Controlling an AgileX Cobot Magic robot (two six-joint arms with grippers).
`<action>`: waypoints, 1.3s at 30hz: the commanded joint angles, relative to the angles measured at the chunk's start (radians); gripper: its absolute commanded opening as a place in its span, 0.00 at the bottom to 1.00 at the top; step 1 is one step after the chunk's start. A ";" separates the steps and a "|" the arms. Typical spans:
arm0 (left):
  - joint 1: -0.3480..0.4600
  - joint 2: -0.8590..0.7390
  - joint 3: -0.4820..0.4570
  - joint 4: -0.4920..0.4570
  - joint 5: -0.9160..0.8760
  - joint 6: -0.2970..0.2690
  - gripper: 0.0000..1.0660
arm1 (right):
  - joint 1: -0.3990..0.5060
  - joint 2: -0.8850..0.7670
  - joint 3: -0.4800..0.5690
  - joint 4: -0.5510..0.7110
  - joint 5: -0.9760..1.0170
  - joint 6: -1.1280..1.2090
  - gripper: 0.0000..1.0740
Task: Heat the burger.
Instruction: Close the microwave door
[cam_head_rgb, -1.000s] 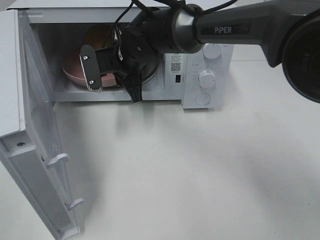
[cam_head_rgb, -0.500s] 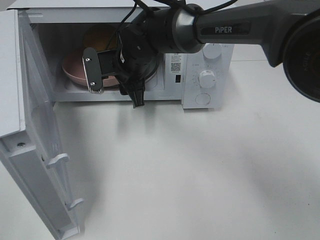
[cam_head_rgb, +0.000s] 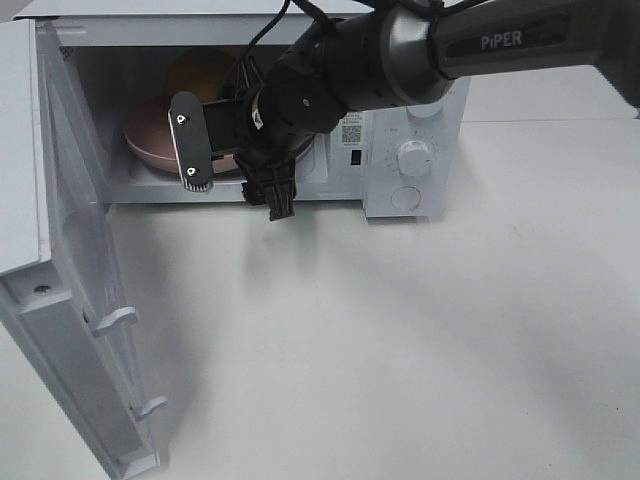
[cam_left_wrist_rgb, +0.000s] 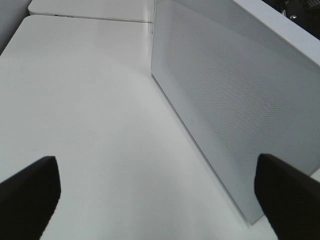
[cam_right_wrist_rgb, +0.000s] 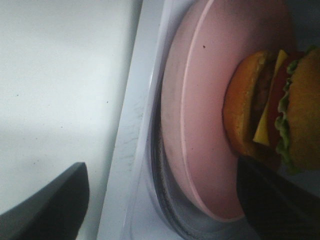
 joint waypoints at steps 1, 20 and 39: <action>0.001 -0.018 0.004 -0.003 -0.013 0.001 0.92 | 0.001 -0.036 0.042 -0.001 -0.032 0.006 0.72; 0.001 -0.018 0.004 -0.003 -0.013 0.001 0.92 | -0.001 -0.242 0.330 0.000 -0.141 0.077 0.71; 0.001 -0.018 0.004 -0.003 -0.013 0.001 0.92 | -0.001 -0.484 0.580 0.002 -0.147 0.387 0.71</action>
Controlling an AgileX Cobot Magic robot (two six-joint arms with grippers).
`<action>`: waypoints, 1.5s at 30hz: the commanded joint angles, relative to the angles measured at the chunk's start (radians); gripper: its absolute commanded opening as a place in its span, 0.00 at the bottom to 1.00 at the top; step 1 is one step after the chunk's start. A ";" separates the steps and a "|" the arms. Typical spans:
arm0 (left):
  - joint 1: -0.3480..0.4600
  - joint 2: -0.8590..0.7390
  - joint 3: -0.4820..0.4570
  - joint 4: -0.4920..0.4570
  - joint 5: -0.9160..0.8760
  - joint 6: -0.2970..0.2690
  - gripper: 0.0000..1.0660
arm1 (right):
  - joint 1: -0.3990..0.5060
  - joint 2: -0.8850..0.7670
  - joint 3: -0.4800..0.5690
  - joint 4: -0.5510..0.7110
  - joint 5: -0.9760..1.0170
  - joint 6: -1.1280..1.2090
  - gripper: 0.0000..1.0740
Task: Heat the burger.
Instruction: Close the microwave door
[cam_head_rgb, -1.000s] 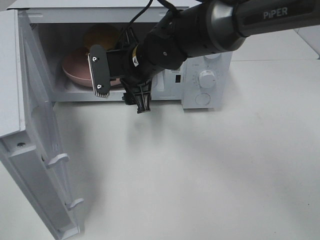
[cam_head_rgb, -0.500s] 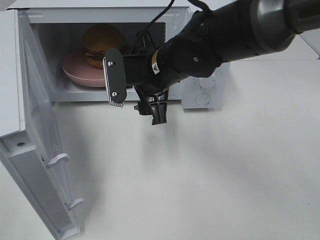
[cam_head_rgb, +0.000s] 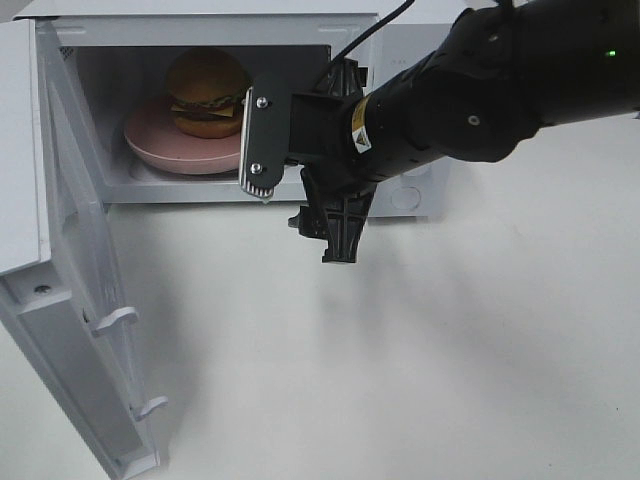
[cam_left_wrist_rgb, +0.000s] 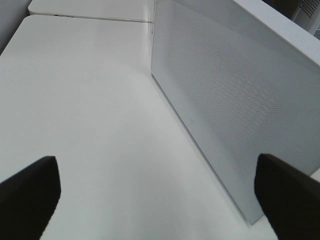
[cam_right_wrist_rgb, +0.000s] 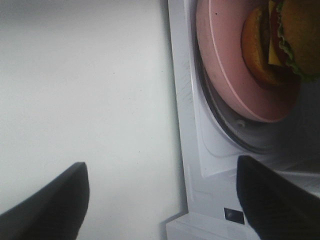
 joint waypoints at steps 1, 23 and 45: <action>0.001 -0.018 0.004 -0.003 -0.013 0.001 0.92 | -0.001 -0.042 0.024 0.002 -0.007 0.067 0.71; 0.001 -0.018 0.004 -0.003 -0.013 0.001 0.92 | -0.001 -0.360 0.211 0.063 0.295 0.649 0.71; 0.001 -0.018 0.004 -0.003 -0.013 0.001 0.92 | 0.000 -0.642 0.211 0.135 0.817 0.696 0.71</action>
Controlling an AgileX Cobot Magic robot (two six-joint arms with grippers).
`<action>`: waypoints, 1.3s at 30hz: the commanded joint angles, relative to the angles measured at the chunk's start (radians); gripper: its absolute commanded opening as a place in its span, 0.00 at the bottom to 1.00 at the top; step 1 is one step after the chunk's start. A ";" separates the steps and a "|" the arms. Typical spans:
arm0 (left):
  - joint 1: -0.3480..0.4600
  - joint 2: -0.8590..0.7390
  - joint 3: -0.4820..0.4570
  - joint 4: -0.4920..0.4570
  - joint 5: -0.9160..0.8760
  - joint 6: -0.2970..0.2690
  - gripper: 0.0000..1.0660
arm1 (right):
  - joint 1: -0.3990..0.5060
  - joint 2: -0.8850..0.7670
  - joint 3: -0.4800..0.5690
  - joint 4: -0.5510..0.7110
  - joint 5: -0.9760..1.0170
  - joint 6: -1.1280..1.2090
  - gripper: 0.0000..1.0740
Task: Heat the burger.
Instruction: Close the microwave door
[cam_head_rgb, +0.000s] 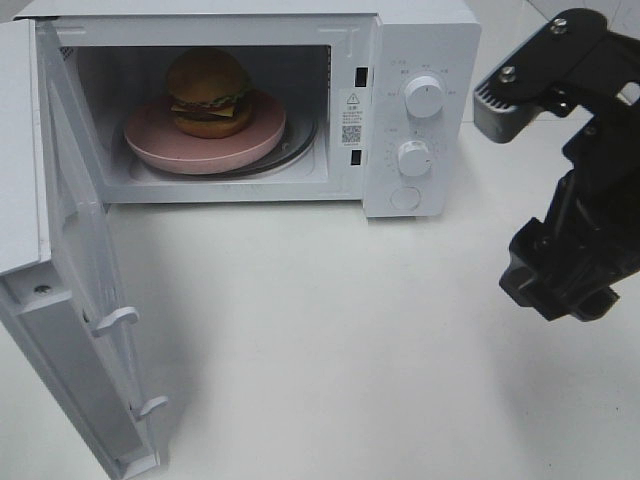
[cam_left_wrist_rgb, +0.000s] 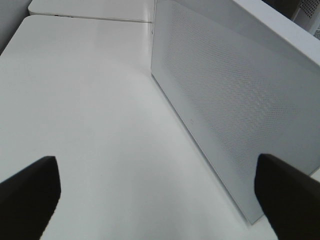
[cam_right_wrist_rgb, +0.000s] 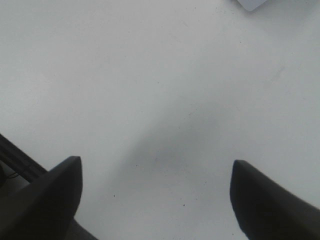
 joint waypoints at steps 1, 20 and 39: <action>0.001 -0.018 0.004 -0.003 -0.013 0.001 0.92 | 0.000 -0.039 0.002 0.014 0.032 0.010 0.71; 0.001 -0.018 0.004 -0.003 -0.013 0.001 0.92 | -0.288 -0.424 0.225 0.086 0.037 0.039 0.71; 0.001 -0.018 0.004 -0.003 -0.013 0.001 0.92 | -0.580 -0.924 0.364 0.096 0.044 0.073 0.71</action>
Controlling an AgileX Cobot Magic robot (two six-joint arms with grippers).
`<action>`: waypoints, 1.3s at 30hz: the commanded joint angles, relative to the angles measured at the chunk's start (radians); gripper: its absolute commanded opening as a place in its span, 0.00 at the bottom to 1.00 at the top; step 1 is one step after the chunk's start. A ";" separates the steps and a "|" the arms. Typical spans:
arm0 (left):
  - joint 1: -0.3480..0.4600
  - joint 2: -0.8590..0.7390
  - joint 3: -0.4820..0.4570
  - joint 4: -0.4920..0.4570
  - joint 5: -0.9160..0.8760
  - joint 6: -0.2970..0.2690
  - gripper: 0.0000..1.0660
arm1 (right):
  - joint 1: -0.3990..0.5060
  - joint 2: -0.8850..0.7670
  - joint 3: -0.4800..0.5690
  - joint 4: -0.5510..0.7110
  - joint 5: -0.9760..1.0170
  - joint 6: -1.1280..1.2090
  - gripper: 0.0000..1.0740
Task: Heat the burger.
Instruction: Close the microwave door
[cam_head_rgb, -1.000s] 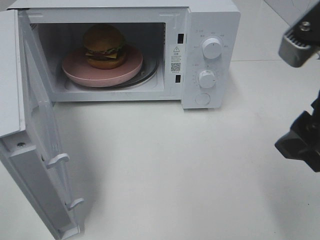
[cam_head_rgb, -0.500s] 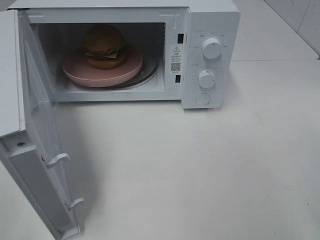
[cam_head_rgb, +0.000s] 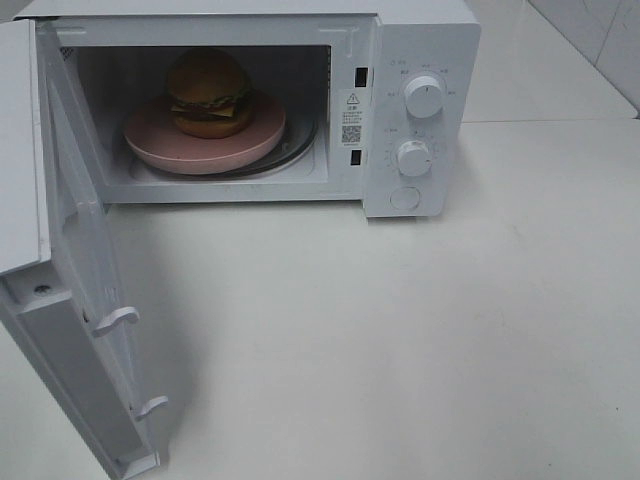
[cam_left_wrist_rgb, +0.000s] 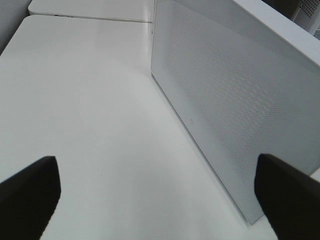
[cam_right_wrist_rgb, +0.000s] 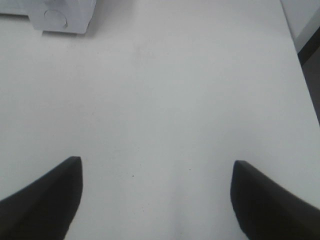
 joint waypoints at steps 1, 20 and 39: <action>0.001 -0.018 0.004 -0.003 -0.013 0.001 0.92 | -0.012 -0.050 0.014 0.004 0.025 0.006 0.71; 0.001 -0.015 0.004 -0.006 -0.013 0.001 0.92 | -0.018 -0.318 0.021 0.003 0.032 -0.002 0.71; 0.001 -0.006 0.004 -0.007 -0.013 0.001 0.92 | -0.018 -0.317 0.021 0.003 0.032 -0.001 0.71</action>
